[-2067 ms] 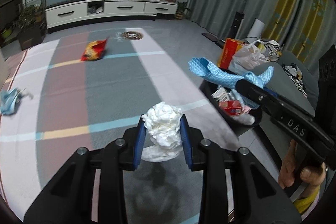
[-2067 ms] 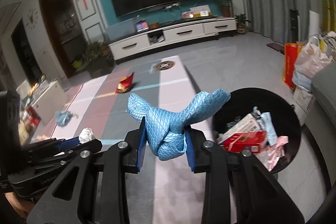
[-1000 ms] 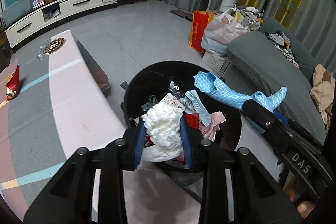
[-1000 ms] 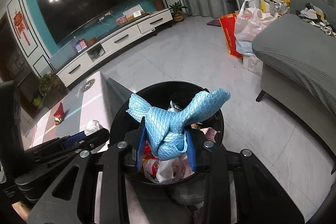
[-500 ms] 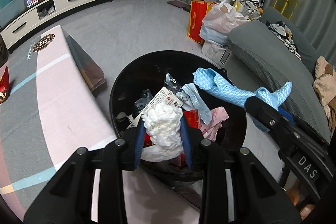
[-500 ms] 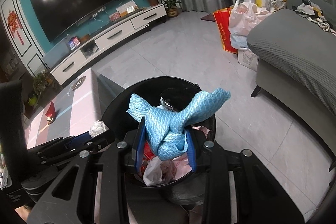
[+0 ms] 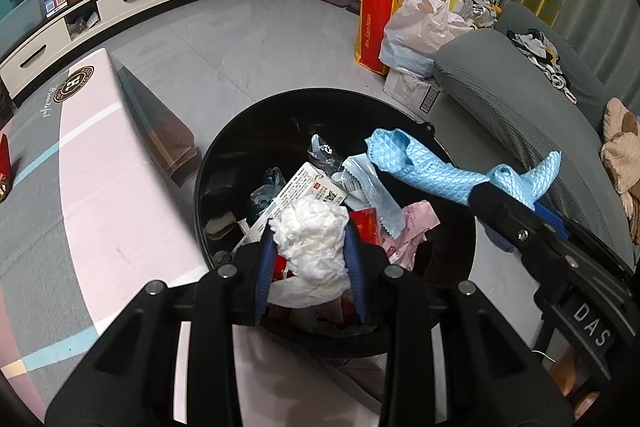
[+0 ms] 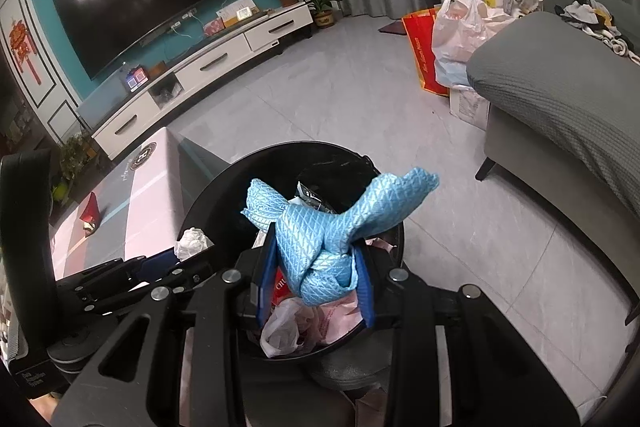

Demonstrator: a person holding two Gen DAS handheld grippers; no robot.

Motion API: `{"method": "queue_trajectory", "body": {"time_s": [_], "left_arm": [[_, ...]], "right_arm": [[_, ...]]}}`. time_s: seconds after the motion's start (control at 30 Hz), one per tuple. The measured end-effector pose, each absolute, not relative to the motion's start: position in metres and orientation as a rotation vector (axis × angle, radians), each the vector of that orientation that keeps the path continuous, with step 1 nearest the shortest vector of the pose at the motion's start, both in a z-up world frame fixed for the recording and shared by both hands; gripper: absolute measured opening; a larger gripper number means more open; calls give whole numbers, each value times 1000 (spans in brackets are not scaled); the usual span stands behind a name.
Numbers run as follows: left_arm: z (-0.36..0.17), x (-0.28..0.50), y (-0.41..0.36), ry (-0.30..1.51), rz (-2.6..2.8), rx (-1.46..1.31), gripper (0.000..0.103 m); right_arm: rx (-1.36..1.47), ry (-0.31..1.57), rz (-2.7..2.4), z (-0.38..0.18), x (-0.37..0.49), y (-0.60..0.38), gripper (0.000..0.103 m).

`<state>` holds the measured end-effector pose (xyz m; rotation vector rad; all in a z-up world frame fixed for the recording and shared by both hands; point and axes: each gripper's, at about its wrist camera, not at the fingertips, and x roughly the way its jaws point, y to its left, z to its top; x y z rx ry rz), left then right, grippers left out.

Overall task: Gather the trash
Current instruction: 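Lower the tissue and blue cloth into the bin and open both tools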

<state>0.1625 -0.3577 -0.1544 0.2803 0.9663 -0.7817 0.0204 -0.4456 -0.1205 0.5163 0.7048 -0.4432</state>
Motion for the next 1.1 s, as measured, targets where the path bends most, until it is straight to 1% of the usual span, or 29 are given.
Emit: {"method": "queue_trajectory", "body": {"time_s": [1.1], "left_arm": [[-166, 165, -360, 998, -774, 304, 34]], "right_arm": [[511, 751, -440, -129, 27, -445, 35]]}}
